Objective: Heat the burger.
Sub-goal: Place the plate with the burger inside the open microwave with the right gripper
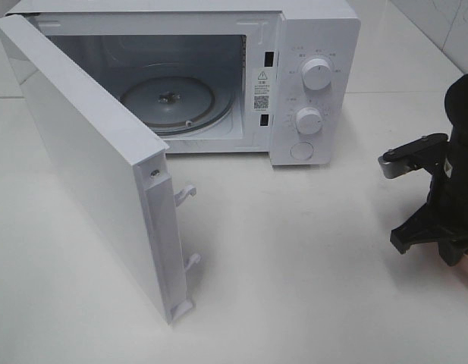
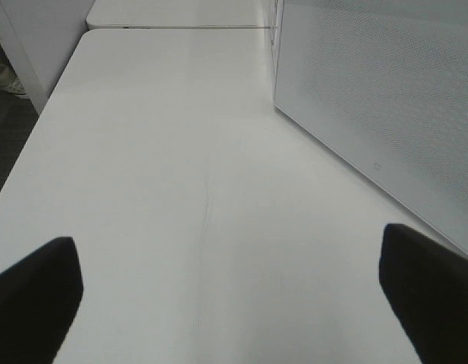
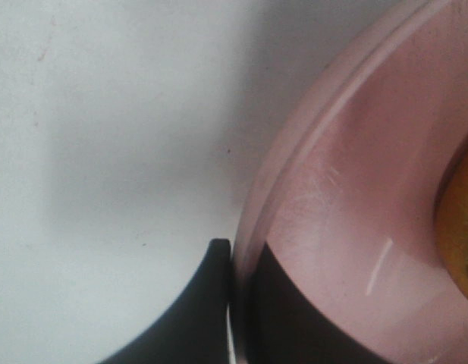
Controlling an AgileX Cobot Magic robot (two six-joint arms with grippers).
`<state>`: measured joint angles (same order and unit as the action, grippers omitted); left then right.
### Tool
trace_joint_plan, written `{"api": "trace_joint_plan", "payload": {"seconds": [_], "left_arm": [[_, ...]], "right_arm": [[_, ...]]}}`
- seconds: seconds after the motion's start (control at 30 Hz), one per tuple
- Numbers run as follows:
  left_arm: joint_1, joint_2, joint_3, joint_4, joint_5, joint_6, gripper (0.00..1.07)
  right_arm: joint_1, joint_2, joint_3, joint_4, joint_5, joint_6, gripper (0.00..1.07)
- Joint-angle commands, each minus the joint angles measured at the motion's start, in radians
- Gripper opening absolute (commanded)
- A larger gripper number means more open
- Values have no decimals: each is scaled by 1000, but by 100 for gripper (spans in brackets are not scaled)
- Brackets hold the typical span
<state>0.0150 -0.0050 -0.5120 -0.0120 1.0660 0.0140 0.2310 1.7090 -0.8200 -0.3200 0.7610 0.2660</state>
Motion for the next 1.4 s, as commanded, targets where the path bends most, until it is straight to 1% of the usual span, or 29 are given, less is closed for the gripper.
{"api": "trace_joint_plan", "payload": {"seconds": [0.03, 0.17, 0.4, 0.47, 0.5, 0.53, 0.77, 0.87, 0.93, 0.97, 1.0, 1.17, 1.2, 1.27, 1.37, 1.4], "left_arm": [[2, -16, -5, -1, 4, -1, 102], [2, -16, -5, -1, 4, -1, 102], [2, -16, -5, -1, 4, -1, 102], [2, -16, -5, -1, 4, -1, 102], [2, -16, -5, -1, 4, -1, 102], [2, -16, -5, -1, 4, -1, 102], [2, -16, -5, -1, 4, -1, 102], [2, -16, -5, -1, 4, -1, 102], [2, -16, -5, -1, 4, -1, 102], [2, -16, -5, -1, 4, -1, 102], [2, -16, -5, -1, 4, -1, 102], [2, -16, -5, -1, 4, -1, 102], [2, -16, -5, -1, 4, -1, 102], [2, -16, -5, -1, 4, -1, 102], [2, -16, -5, -1, 4, -1, 102], [2, -16, -5, -1, 4, -1, 102]], "right_arm": [[15, -37, 16, -53, 31, 45, 0], [48, -98, 26, -108, 77, 79, 0], [97, -162, 60, -124, 115, 88, 0], [127, -200, 75, -141, 135, 100, 0], [127, -200, 75, -141, 135, 100, 0], [151, -221, 82, -157, 155, 108, 0], [210, -293, 113, -194, 193, 136, 0], [259, -339, 152, -221, 220, 170, 0], [268, -349, 160, -225, 224, 174, 0], [291, -372, 180, -235, 235, 186, 0], [291, -372, 180, -235, 235, 186, 0], [359, -434, 230, -251, 262, 211, 0], [359, -434, 230, -251, 262, 211, 0], [407, -476, 246, -251, 273, 211, 0], [420, -481, 246, -252, 282, 209, 0], [442, -491, 246, -253, 293, 205, 0]]}}
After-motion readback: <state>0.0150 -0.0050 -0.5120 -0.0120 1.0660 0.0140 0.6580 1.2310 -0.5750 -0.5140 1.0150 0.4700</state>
